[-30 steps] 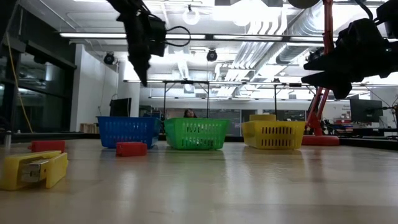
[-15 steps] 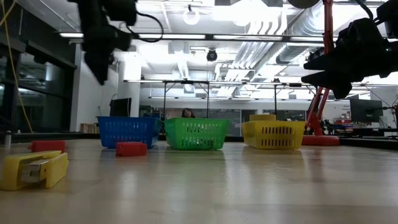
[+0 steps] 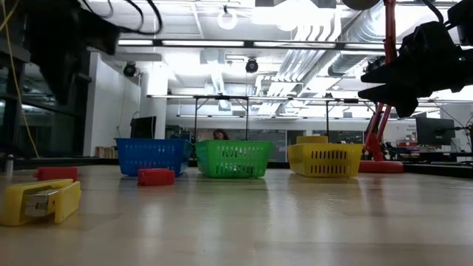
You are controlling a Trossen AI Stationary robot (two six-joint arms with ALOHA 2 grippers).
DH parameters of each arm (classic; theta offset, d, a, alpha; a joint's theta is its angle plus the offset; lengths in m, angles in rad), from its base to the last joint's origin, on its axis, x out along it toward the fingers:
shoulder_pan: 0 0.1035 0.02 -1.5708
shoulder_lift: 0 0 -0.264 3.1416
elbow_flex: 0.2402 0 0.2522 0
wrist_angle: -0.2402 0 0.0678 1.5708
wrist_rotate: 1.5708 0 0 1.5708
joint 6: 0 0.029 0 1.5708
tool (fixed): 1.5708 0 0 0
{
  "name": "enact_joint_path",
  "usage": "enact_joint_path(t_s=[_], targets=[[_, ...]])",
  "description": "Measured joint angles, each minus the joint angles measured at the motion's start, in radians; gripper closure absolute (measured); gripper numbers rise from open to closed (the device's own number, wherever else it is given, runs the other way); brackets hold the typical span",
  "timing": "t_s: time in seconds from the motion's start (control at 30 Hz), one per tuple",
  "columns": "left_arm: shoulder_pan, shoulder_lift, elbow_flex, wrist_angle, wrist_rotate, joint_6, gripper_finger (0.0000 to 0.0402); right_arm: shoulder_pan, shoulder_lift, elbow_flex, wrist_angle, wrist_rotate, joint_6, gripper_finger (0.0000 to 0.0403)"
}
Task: Pick and place Stapler, Stapler remover, tape
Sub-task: Put the left red stapler into the blue bin
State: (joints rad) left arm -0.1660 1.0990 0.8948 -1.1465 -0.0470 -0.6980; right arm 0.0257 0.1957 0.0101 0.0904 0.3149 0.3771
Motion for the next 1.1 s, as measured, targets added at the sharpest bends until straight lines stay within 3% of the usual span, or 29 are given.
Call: enact_joint_path(t_s=[0.13,0.3,0.47,0.8,1.1], targets=[[-0.120,0.017,0.001,0.003,-0.038,-0.042,0.0133,0.000,0.000,0.000,0.000,0.000,0.000,0.0182],[-0.194,0.063,0.001,0.016,-0.120,-0.216,0.0133,0.000,0.001,0.000,-0.001,0.000,0.000,0.0182],[-0.204,0.138,0.001,0.034,-0.078,-0.323,0.0133,0.000,0.001,0.001,-0.004,0.000,0.000,0.0182],[-0.201,0.315,0.001,0.060,-0.069,-0.388,0.0133,0.000,0.000,0.002,-0.004,0.000,0.000,0.0182],[-0.200,0.413,0.001,0.201,-0.076,-0.386,0.0124,0.000,0.008,0.002,-0.004,0.000,0.000,0.0182]])
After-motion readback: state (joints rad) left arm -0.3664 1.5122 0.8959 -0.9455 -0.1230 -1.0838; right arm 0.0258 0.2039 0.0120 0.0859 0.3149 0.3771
